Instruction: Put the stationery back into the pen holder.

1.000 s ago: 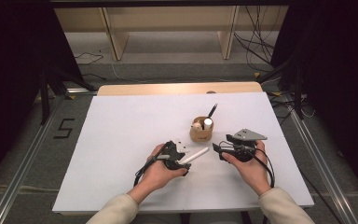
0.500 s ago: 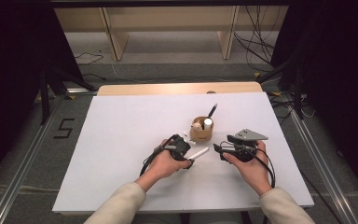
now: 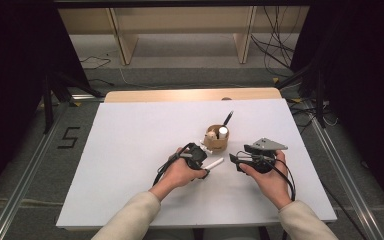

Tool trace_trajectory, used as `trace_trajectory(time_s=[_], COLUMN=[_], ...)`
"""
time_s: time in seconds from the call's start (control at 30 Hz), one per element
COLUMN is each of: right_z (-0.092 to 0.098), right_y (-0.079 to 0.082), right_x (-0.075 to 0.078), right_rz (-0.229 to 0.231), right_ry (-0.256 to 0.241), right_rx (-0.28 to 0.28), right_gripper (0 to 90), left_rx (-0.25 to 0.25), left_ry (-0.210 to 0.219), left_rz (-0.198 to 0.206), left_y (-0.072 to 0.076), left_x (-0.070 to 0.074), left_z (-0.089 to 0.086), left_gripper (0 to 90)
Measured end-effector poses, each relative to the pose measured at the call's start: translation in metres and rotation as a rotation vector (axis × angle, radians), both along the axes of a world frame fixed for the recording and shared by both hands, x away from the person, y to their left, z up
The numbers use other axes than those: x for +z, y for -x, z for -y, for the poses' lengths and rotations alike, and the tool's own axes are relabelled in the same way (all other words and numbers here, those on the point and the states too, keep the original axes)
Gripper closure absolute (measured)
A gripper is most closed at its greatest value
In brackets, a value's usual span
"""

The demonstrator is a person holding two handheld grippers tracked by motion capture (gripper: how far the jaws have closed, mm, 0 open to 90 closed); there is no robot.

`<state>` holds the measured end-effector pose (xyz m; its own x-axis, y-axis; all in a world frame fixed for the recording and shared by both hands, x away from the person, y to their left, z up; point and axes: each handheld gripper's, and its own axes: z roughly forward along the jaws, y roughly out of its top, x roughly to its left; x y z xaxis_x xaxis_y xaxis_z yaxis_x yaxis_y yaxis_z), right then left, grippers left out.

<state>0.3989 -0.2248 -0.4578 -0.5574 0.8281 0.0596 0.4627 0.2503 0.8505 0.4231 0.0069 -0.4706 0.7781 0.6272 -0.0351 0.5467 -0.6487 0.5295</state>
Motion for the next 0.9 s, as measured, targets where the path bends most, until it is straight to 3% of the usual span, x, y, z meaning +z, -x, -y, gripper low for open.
trace_trajectory(time_s=[0.3, 0.9], right_z=[0.0001, 0.0000], right_y=[-0.0002, 0.0000], right_x=[-0.0002, -0.0001], right_rz=[-0.002, -0.004], right_ry=[0.002, 0.001], right_rx=[-0.001, -0.002], right_gripper=[31.6, 31.6], left_rx=[0.006, -0.008], left_ry=[0.004, -0.038], left_rz=[-0.009, 0.000], left_y=[-0.0026, -0.0024], left_x=[-0.0006, 0.0005], left_z=[-0.0001, 0.0039], left_gripper=[61.6, 64.0])
